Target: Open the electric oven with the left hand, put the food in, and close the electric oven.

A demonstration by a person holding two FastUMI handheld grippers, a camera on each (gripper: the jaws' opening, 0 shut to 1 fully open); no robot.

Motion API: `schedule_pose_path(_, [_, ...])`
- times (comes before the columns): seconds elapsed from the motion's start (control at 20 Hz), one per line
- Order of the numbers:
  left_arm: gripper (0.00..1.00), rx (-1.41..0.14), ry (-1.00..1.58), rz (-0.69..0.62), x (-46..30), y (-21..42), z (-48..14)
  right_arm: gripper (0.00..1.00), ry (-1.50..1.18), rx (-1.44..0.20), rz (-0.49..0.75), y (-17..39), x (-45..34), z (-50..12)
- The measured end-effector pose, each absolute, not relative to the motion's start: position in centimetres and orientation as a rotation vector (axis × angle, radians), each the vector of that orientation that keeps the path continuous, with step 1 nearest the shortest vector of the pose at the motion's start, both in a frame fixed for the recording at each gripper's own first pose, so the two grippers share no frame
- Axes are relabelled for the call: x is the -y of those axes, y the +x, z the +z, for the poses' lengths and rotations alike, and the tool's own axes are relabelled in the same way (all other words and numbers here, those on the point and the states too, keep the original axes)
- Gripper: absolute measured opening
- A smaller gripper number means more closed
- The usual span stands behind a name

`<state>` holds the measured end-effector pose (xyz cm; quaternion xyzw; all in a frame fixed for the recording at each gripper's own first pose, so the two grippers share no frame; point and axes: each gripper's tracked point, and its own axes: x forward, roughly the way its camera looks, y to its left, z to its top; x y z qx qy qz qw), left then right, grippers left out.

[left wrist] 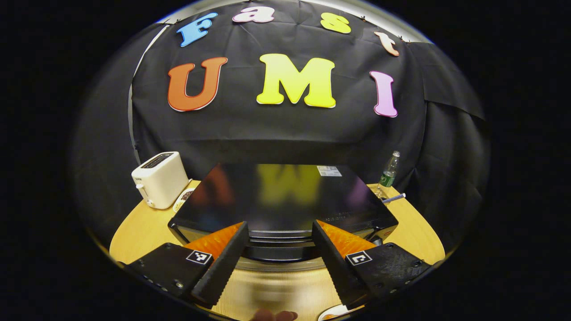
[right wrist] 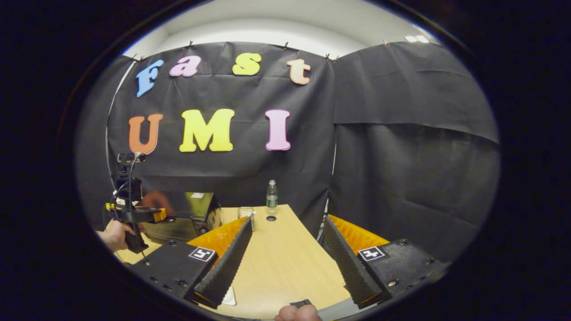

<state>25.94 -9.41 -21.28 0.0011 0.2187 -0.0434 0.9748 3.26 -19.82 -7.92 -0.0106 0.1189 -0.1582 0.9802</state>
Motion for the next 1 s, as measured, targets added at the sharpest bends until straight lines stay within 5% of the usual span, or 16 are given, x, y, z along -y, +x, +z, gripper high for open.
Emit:
schedule_pose_path(0.55, [0.97,-0.482,0.053,-0.103,9.3,22.4,-22.1,0.99,0.003,-0.237,-0.289,3.0,18.0,-8.1])
schedule_pose_path(1.0, [0.95,-0.683,-0.031,-0.089,8.1,13.4,-27.4,0.99,0.007,-0.241,-0.219,1.5,15.2,-8.5])
